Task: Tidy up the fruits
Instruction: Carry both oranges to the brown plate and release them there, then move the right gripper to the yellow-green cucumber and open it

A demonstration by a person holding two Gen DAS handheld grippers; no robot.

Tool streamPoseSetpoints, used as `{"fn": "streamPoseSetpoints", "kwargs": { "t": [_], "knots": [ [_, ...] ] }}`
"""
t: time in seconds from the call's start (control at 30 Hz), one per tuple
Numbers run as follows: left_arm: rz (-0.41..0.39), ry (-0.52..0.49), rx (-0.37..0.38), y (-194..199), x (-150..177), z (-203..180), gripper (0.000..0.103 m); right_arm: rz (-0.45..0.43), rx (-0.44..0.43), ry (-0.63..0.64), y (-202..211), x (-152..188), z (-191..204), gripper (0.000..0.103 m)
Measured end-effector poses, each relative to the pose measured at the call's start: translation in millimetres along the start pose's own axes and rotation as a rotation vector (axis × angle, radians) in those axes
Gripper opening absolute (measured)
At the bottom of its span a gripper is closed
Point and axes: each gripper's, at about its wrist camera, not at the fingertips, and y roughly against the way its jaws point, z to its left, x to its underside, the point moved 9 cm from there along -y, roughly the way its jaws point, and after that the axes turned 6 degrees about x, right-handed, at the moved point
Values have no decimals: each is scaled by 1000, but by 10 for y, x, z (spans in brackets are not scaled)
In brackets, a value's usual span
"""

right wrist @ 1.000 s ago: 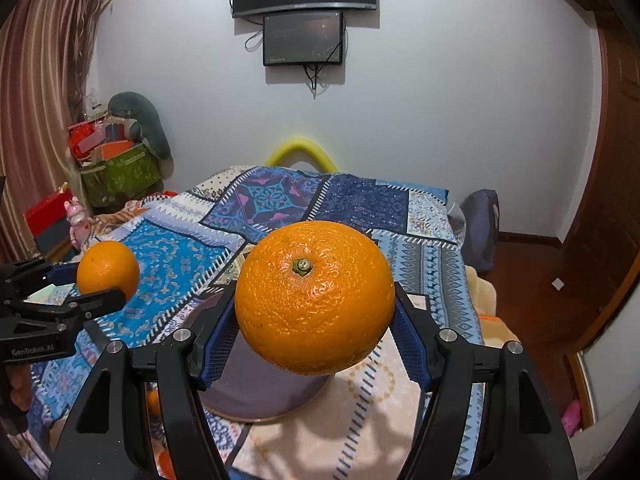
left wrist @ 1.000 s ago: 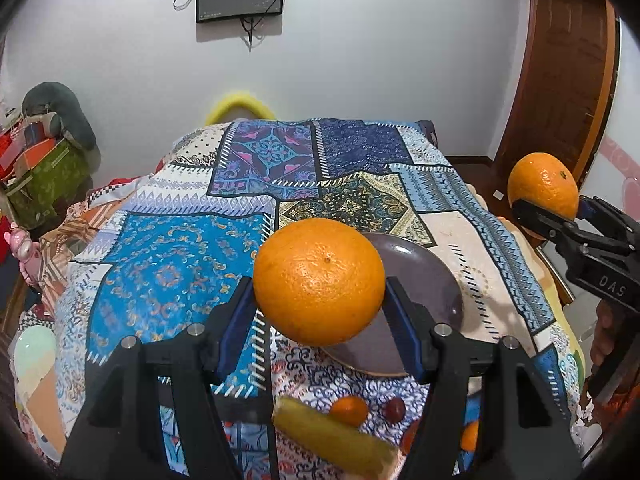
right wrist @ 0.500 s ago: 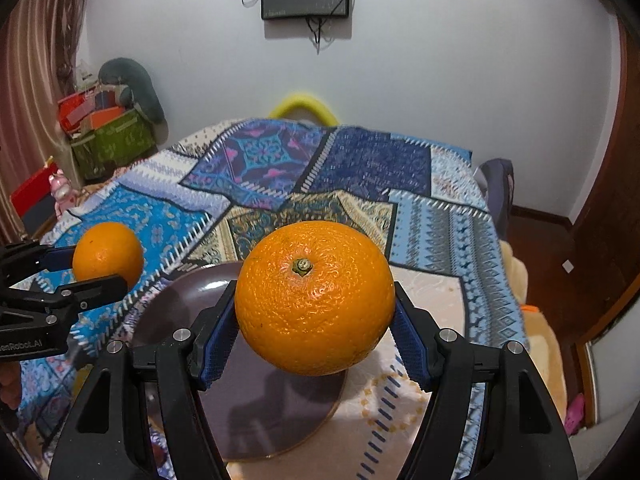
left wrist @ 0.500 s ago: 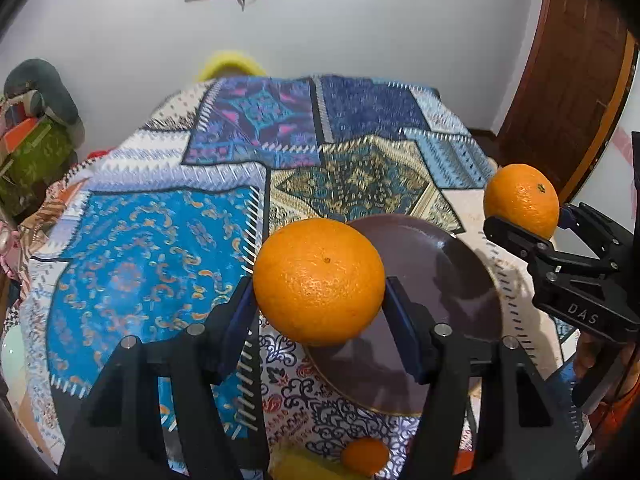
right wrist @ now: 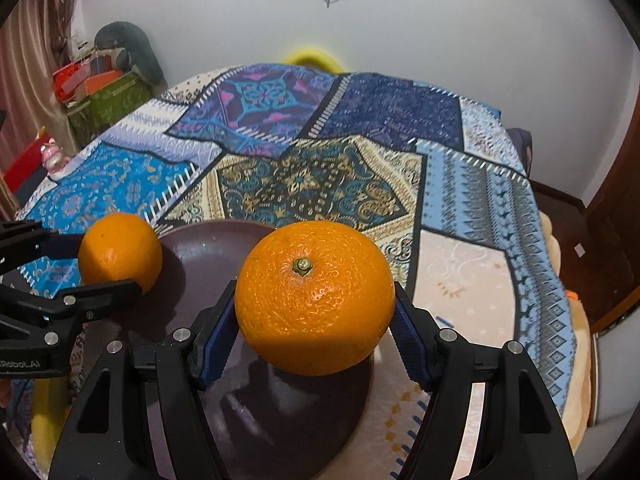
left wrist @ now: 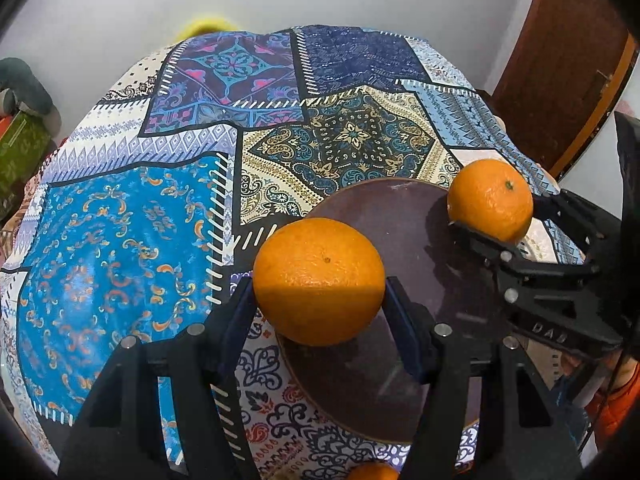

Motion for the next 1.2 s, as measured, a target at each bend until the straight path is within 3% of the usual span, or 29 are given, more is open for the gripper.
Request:
{"fn": "streamPoseSetpoints", "kwargs": {
  "t": [0.17,0.37,0.5,0.6,0.67,0.93,1.2],
  "knots": [
    [9,26,7,-51,-9,22,64,25,-13,25,-70,59,53,67],
    [9,-17,-28,-74,-14,-19,64,38,8,58,-127,114,97,67],
    [0,-14,-5,-50,-15,-58,69,30,-4,57,-112,96,105,68],
    [-33,-11,-29,35,-51,-38,71,1,1,53,-33,36,96,79],
    [-41,2,-29,93,-56,-12,71,-19,14,57,25,7,81,80],
    [-87,21,-56,509,55,57,71,-41,30,57,328,53,26,80],
    [-139,5,-70,1080,334,-21,74,-92,28,56,957,151,43,80]
  ]
}}
